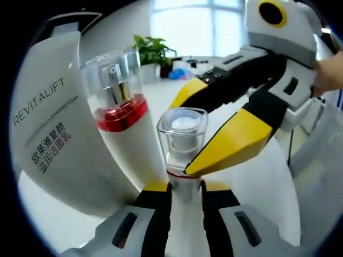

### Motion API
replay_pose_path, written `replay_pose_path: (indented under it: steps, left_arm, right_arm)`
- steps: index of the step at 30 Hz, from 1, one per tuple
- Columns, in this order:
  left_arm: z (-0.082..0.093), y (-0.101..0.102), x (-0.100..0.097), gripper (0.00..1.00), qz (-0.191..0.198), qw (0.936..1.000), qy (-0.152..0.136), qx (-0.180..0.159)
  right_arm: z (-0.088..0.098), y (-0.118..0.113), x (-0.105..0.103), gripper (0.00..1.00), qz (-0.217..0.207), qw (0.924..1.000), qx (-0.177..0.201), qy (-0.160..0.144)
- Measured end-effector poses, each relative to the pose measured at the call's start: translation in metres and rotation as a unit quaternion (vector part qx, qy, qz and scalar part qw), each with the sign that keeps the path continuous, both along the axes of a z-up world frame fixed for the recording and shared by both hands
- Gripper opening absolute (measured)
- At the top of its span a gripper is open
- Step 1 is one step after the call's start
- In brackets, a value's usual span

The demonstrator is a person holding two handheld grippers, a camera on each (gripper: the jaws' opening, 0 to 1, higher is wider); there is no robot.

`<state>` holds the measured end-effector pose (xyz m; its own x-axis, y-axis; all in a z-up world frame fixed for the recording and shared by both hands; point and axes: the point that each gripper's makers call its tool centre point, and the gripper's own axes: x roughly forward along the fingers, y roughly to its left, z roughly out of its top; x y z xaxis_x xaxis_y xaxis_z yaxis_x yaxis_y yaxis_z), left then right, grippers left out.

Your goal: Arrange the skincare products in the storage area until every visible bottle or jar stands upright without overlapping.

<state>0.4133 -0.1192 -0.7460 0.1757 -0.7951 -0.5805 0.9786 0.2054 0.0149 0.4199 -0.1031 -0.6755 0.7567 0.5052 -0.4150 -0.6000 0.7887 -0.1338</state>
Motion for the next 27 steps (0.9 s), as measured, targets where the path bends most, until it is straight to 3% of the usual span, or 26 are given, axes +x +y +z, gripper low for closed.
replay_pose_path:
  steps: [6,13,27]
  left_arm:
    - [0.000,0.000,0.000,0.18,0.007,0.9999,0.014,-0.004]
    - [-0.001,0.003,-0.003,0.20,0.007,0.9999,0.009,0.003]
    - [0.003,0.027,-0.010,0.30,0.024,0.9996,0.008,0.015]
  right_arm:
    - [-0.001,0.000,0.000,0.22,-0.002,1.0000,-0.001,0.000]
    - [-0.001,0.000,0.001,0.22,-0.003,0.9999,-0.010,-0.004]
    - [-0.005,-0.001,0.000,0.24,-0.015,0.9998,-0.013,0.009]
